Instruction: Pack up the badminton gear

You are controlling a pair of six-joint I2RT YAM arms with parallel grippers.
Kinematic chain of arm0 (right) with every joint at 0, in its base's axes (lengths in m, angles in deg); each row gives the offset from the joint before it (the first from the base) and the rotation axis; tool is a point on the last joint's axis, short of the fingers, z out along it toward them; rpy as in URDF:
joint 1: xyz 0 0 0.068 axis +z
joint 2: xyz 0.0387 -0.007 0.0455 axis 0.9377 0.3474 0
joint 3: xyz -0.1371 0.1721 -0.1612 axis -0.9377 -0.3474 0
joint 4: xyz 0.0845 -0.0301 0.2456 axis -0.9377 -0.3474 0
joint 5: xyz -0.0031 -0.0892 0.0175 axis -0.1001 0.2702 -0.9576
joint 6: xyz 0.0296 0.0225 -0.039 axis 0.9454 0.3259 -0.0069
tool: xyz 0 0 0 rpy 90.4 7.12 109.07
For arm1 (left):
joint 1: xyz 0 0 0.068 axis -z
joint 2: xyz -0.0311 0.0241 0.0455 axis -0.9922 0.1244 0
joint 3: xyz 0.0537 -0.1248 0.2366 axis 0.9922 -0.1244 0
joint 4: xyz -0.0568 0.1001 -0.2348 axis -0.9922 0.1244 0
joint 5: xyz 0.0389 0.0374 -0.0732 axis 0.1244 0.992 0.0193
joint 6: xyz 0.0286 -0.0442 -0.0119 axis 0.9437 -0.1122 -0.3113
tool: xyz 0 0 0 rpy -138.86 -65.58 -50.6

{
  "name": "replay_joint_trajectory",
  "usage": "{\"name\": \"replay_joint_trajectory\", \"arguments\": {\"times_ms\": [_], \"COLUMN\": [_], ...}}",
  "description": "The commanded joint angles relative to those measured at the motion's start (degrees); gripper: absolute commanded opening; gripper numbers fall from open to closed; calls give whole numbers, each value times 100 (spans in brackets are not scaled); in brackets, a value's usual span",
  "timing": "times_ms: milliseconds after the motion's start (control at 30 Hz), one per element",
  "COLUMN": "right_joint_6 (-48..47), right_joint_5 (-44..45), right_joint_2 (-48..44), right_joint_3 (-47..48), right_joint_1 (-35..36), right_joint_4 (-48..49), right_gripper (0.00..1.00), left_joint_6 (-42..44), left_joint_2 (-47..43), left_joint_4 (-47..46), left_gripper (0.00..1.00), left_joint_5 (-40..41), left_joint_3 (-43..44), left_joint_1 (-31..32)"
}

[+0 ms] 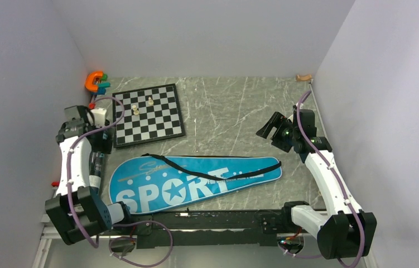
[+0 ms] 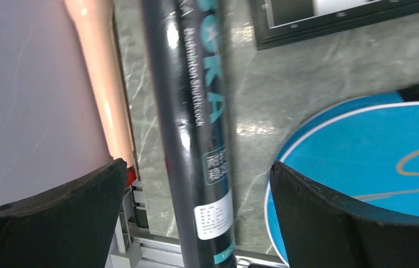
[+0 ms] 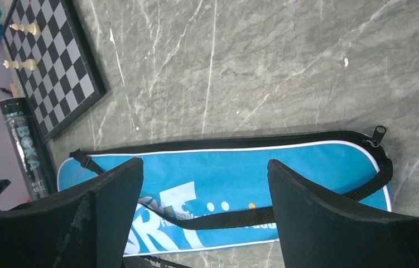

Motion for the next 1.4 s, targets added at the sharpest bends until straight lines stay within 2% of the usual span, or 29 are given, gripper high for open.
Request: {"name": "replay_joint_trajectory", "arguments": {"times_ms": [0, 267, 433, 567, 633, 800, 867, 933, 1133, 1200, 1233, 1367], "right_joint_6": [-137, -178, -160, -148, -124, -49, -39, -4, 48, 33, 25, 10], "right_joint_5": [-84, -43, -41, -52, -57, -117, -133, -177, -306, -245, -203, -8], "right_joint_2": [-131, -150, -217, -266, -292, -310, -314, -339, -386, -444, -474, -540], "right_joint_3": [260, 460, 439, 429, 421, 473, 519, 533, 556, 567, 574, 630], "right_joint_1": [22, 22, 17, 15, 20, 14, 18, 15, 21, 16, 17, 4], "right_joint_4": [-114, -254, -250, -241, -221, -191, -198, -164, -110, -141, -151, -271], "right_gripper": [86, 86, 86, 84, 82, 76, 75, 74, 74, 73, 73, 74], "left_joint_6": [370, 677, 874, 1098, 1290, 1837, 2078, 2324, 2430, 2387, 2286, 1639], "left_joint_2": [56, 568, 1298, 1656, 1686, 1159, 590, 198, -152, -220, -270, -348], "left_joint_4": [-387, -746, -917, -963, -873, 14, 535, 1058, 2247, 2486, 2485, 1944], "left_gripper": [99, 99, 99, 99, 90, 44, 37, 34, 23, 23, 24, 27], "left_joint_5": [-411, -750, -975, -1128, -1310, -1945, -2199, -2437, -2897, -3052, -3002, -2147], "left_joint_3": [-187, -850, -777, -842, -948, -816, -556, -166, 1114, 1424, 1521, 1432], "left_joint_1": [-590, -869, -1308, -1392, -1393, -1388, -1392, -1395, -1332, -995, -621, 1730]}}
